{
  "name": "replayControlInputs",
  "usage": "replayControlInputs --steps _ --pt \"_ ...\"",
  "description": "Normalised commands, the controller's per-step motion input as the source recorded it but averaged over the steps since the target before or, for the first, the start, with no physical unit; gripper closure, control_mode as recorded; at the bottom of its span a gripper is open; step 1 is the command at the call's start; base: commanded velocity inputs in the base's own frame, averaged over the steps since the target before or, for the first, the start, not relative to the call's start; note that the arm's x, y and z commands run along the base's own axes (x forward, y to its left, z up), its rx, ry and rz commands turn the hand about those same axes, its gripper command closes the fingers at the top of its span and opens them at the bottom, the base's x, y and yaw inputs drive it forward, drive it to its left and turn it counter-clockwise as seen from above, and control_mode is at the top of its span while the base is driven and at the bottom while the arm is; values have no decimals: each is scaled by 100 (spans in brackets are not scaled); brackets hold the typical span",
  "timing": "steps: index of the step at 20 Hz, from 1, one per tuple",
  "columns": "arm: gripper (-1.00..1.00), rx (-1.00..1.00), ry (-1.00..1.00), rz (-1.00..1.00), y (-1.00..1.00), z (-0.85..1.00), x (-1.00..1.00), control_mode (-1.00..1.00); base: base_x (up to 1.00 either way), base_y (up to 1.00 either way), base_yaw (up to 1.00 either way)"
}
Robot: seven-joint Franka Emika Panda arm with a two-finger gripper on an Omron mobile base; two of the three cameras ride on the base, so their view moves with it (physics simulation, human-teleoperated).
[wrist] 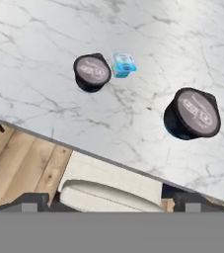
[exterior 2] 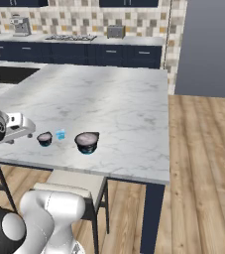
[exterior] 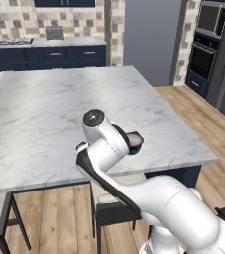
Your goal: Stack the yogurt containers by placing the smaller containers on top of the larger containers.
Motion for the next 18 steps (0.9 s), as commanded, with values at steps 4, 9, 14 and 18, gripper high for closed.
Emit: replayControlInputs --steps 4,9,14,18 --pt "-100 -2 0 1 1 -22 19 -100 0 0 0" --pt "-100 -1 0 1 8 -6 18 -100 0 0 0" --pt "-100 -3 0 0 15 -15 21 -100 0 0 0" --pt "-100 -3 -2 0 12 -14 18 -100 0 0 0"
